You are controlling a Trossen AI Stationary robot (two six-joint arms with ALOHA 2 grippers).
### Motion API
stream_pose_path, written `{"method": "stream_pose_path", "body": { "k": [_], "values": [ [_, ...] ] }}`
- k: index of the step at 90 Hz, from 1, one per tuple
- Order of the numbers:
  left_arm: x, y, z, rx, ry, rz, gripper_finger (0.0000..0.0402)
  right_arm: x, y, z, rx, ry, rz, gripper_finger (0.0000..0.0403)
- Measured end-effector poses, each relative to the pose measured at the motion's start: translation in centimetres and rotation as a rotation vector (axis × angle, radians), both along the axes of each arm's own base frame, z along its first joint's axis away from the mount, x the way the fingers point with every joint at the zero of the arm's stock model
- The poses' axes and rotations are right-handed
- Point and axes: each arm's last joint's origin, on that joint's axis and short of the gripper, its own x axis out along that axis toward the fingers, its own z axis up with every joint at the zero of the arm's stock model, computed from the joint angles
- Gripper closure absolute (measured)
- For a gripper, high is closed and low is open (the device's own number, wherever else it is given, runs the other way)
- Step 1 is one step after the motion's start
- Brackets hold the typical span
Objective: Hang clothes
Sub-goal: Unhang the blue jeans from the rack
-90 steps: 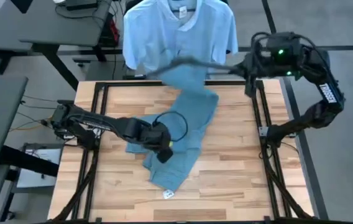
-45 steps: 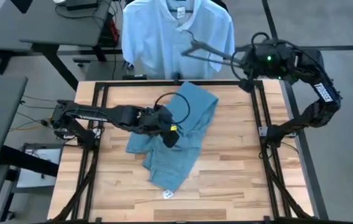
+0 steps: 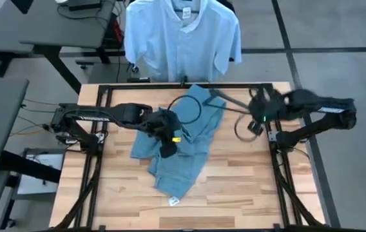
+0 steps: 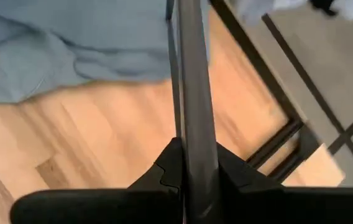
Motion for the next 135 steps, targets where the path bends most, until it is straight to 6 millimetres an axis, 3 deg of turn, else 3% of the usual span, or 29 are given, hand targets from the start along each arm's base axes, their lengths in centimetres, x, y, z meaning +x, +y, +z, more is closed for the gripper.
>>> {"method": "stream_pose_path", "body": {
  "k": [8,24,28,38,62,79,90,99,112,120,135],
  "values": [
    [0.0,0.3,0.0,0.033,0.005,-0.035,0.0311,0.0,1.6,-0.7,-0.022,-0.056,-0.032,0.0378],
    [0.0,0.9,0.0,0.075,0.012,-0.069,0.0311,-0.5,4.1,0.2,-0.048,-0.228,-0.035,0.0379],
    [0.0,0.9,0.0,0.084,0.013,-0.080,0.0311,-0.6,4.5,0.1,-0.043,-0.221,-0.009,0.0379],
    [0.1,0.9,0.0,0.108,0.005,-0.110,0.0311,-0.9,6.1,-0.4,-0.013,-0.078,0.240,0.0379],
    [0.5,1.2,0.4,0.133,-0.056,-0.124,0.0311,-3.1,7.6,1.0,0.194,-0.079,0.370,0.0378],
    [0.6,1.4,-0.5,0.091,-0.015,-0.051,0.0311,-5.8,6.4,3.0,0.347,-0.200,0.362,0.0378],
    [0.6,1.2,-4.9,-0.010,0.070,0.081,0.0311,-6.7,5.3,3.5,0.322,-0.262,0.378,0.0378],
    [1.6,0.1,-7.7,-0.113,-0.064,0.146,0.0311,-7.2,4.6,3.6,0.292,-0.283,0.388,0.0378],
    [3.0,-1.4,-6.8,-0.227,-0.309,0.175,0.0311,-7.2,3.3,3.9,0.195,-0.339,0.339,0.0378],
    [3.3,-2.1,-6.3,-0.249,-0.370,0.168,0.0311,-7.2,2.0,4.2,0.048,-0.397,0.241,0.0378],
    [5.6,-2.9,-9.7,-0.251,-0.340,0.212,0.0311,-6.9,0.3,4.3,-0.098,-0.320,0.182,0.0378]
  ]
}}
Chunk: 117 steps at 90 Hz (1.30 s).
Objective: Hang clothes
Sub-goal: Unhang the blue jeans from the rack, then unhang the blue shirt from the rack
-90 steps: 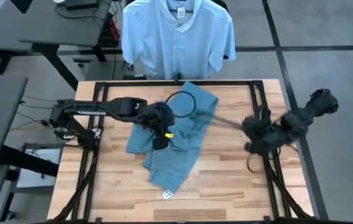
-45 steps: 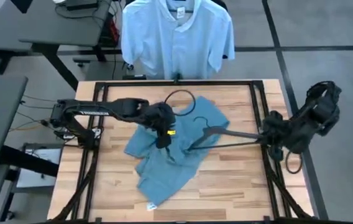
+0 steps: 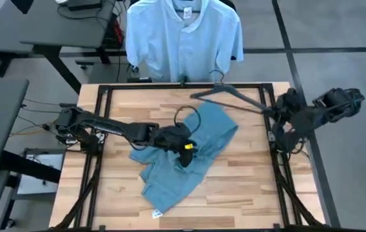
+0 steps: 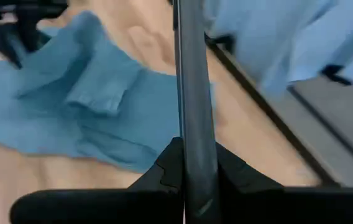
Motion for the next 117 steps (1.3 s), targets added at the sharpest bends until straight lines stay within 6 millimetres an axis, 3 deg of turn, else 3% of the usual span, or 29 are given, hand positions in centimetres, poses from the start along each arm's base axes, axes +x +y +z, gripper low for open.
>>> {"method": "stream_pose_path", "body": {
  "k": [9,17,25,40,48,53,64,85,101,117],
  "values": [
    [1.8,0.1,-3.2,-0.031,0.037,0.036,0.0311,0.2,-0.5,-0.2,0.006,0.079,0.030,0.0378],
    [2.4,0.5,-6.9,-0.046,0.174,0.072,0.0311,0.2,-0.9,-0.2,-0.017,0.114,0.033,0.0378],
    [1.2,1.2,-10.0,-0.048,0.422,0.136,0.0311,0.2,-1.3,-0.2,-0.035,0.137,0.018,0.0378],
    [-3.1,2.2,-11.0,0.143,0.862,0.271,0.0311,0.2,-1.8,-0.2,-0.034,0.140,-0.043,0.0378],
    [-5.5,2.6,-10.4,0.265,1.026,0.353,0.0311,0.2,-1.9,-0.2,0.010,0.122,-0.079,0.0378],
    [-6.1,2.7,-9.7,0.306,1.040,0.376,0.0311,0.2,-2.0,-0.3,0.033,0.116,-0.093,0.0378],
    [-6.1,2.7,-6.7,0.308,0.890,0.381,0.0311,0.5,-2.0,-1.2,0.085,0.118,-0.152,0.0378],
    [-5.8,2.9,-2.7,0.281,0.609,0.375,0.0311,2.0,-1.5,-6.0,0.258,0.223,-0.286,0.0347],
    [-6.2,3.2,-0.7,0.270,0.513,0.372,0.0311,2.4,-1.3,-9.4,0.334,0.307,-0.389,0.0308],
    [-6.7,3.9,0.5,0.254,0.474,0.395,0.0311,2.7,-0.3,-11.2,0.508,0.406,-0.309,0.0242]
  ]
}}
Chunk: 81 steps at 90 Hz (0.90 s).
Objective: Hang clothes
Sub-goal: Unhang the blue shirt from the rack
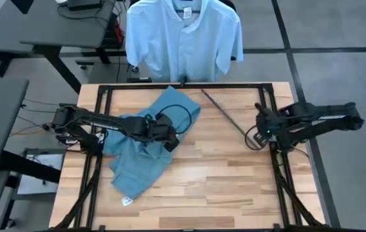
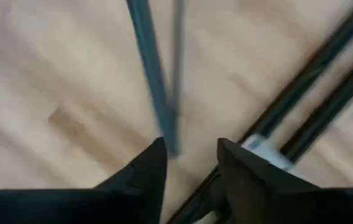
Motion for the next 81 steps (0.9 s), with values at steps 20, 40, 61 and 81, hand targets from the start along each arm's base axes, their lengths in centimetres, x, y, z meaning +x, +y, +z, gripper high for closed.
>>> {"method": "stream_pose_path", "body": {
  "k": [20,40,61,81],
  "values": [
    [-0.8,0.4,2.8,-0.018,-0.136,0.006,0.0311,0.2,0.2,2.3,0.063,-0.088,0.149,0.0195],
    [-1.7,1.0,7.5,-0.026,-0.295,0.030,0.0311,1.5,0.1,2.8,-0.032,-0.215,0.229,0.0193],
    [-2.6,3.8,10.4,-0.114,-0.383,0.075,0.0311,7.0,-1.6,4.5,-0.286,-0.467,0.419,0.0193],
    [-4.0,9.3,11.0,-0.108,-0.293,-0.021,0.0311,11.8,-9.1,9.4,-0.589,-0.542,0.325,0.0193]
  ]
}}
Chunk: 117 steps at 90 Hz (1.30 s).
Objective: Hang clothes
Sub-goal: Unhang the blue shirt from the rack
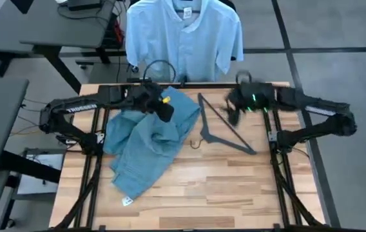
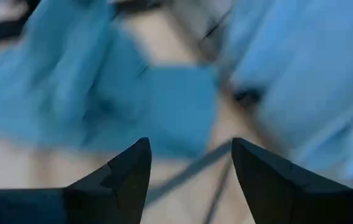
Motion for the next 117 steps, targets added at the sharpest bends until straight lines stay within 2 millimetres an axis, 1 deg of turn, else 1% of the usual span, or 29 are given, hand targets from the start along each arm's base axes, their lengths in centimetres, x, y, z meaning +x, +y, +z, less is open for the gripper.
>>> {"method": "stream_pose_path", "body": {
  "k": [4,9,17,23,31,39,48,57,61,67,74,81,91,98,107,117],
  "values": [
    [-0.3,1.3,0.1,0.010,-0.002,-0.032,0.0311,0.4,-1.9,1.2,-0.046,-0.026,-0.046,0.0193],
    [-0.7,2.5,0.1,-0.010,-0.008,-0.124,0.0311,0.7,-4.2,2.8,-0.102,-0.055,-0.098,0.0193],
    [-1.6,3.9,-0.3,-0.146,-0.038,-0.311,0.0311,0.3,-7.6,5.0,-0.132,-0.093,-0.166,0.0193],
    [-2.2,5.0,-1.0,-0.240,-0.037,-0.373,0.0310,-0.3,-9.9,6.2,-0.128,-0.132,-0.194,0.0193],
    [-2.4,5.7,-1.9,-0.252,0.023,-0.386,0.0305,-1.1,-12.2,7.1,-0.126,-0.167,-0.216,0.0193],
    [-2.5,6.0,-2.2,-0.227,0.056,-0.393,0.0296,-1.6,-14.1,7.4,-0.142,-0.171,-0.242,0.0193],
    [-2.5,6.2,-2.2,-0.176,0.088,-0.372,0.0284,-2.3,-15.9,7.2,-0.197,-0.118,-0.246,0.0193],
    [-2.7,6.8,-2.3,-0.117,0.131,-0.294,0.0271,-3.2,-16.7,7.6,-0.273,-0.063,-0.235,0.0193],
    [-2.9,6.9,-2.3,-0.114,0.139,-0.260,0.0266,-3.6,-16.9,8.2,-0.329,-0.055,-0.230,0.0193],
    [-3.0,7.2,-2.3,-0.125,0.137,-0.225,0.0262,-4.2,-17.0,9.5,-0.419,-0.089,-0.240,0.0193],
    [-3.0,7.3,-2.3,-0.129,0.133,-0.213,0.0260,-5.0,-17.7,10.5,-0.514,-0.125,-0.263,0.0193],
    [-2.9,7.4,-2.1,-0.110,0.118,-0.200,0.0260,-5.5,-19.2,10.1,-0.533,-0.129,-0.271,0.0193],
    [-2.8,7.5,-2.0,-0.115,0.093,-0.169,0.0260,-5.6,-21.9,8.1,-0.431,-0.152,-0.222,0.0193],
    [-2.8,7.5,-2.0,-0.127,0.089,-0.156,0.0260,-5.4,-23.3,7.3,-0.428,-0.150,-0.216,0.0193],
    [-2.7,7.4,-2.0,-0.138,0.088,-0.150,0.0260,-4.9,-24.1,6.5,-0.409,-0.166,-0.163,0.0195],
    [-2.6,7.2,-2.0,-0.144,0.088,-0.150,0.0260,-4.4,-23.7,6.3,-0.366,-0.210,-0.040,0.0203]
  ]
}}
